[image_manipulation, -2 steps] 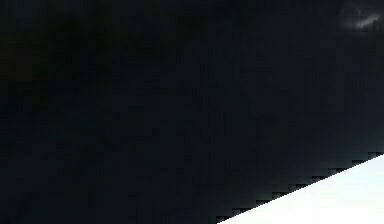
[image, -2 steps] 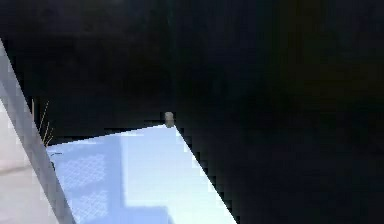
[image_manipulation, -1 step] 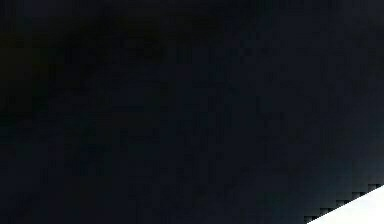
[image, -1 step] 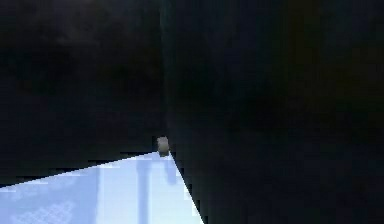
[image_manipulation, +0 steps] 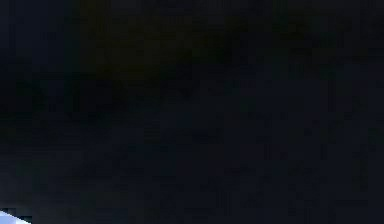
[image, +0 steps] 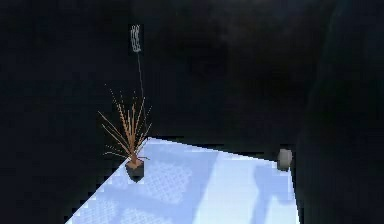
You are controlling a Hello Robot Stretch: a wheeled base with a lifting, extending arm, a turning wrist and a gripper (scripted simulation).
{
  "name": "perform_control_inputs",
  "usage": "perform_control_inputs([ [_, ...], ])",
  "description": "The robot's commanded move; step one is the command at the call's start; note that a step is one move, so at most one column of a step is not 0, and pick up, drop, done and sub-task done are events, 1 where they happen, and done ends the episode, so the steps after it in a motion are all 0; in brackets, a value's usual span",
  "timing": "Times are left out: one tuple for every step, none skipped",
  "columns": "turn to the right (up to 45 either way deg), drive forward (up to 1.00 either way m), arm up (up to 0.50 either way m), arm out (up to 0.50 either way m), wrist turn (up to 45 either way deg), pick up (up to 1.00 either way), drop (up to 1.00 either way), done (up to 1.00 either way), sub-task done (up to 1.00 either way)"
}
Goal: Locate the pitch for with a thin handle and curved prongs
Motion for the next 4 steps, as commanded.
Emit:
perform_control_inputs([
  [0.0, 1.0, 0.0, 0.0, 0.0, 0.0, 0.0, 0.0, 0.0],
  [0.0, 0.4, 0.0, 0.0, 0.0, 0.0, 0.0, 0.0, 0.0],
  [-36.0, 0.0, 0.0, 0.0, 0.0, 0.0, 0.0, 0.0, 0.0],
  [0.0, 0.0, 0.0, 0.0, 0.0, 0.0, 0.0, 1.0, 0.0],
])
